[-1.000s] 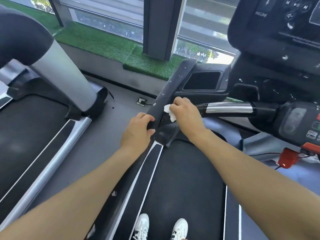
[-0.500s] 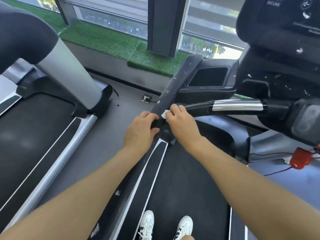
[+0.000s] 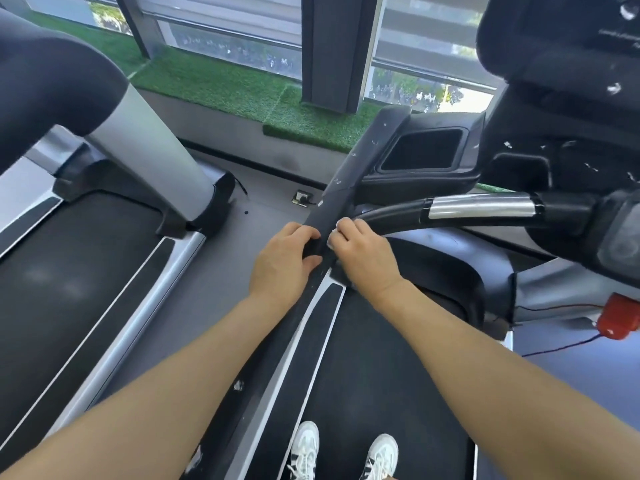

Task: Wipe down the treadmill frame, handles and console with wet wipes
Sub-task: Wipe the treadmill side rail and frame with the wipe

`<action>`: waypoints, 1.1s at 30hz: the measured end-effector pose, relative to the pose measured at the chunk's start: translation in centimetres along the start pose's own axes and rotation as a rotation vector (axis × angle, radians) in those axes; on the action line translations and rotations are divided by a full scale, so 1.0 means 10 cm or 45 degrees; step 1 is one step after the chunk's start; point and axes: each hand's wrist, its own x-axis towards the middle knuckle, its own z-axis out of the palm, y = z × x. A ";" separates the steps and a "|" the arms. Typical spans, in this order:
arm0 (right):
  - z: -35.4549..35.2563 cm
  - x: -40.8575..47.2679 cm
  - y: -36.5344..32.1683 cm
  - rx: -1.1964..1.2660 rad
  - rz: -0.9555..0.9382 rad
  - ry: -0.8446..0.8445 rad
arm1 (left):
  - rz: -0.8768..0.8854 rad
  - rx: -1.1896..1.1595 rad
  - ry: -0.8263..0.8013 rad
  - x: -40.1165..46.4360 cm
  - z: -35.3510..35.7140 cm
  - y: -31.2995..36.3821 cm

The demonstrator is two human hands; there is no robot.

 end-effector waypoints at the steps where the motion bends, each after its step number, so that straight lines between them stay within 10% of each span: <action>1: -0.01 0.00 0.01 0.002 0.002 0.025 | 0.000 0.001 -0.005 0.00 0.00 0.01; 5: -0.07 -0.24 0.03 0.213 0.265 -0.121 | -0.021 0.005 -0.015 -0.01 -0.02 0.05; 12: -0.03 -0.15 -0.03 1.775 1.905 -0.227 | -0.017 0.030 0.002 -0.03 0.00 0.06; 33: -0.33 0.00 0.38 2.337 2.363 0.241 | 0.053 0.150 -0.047 -0.03 -0.06 0.17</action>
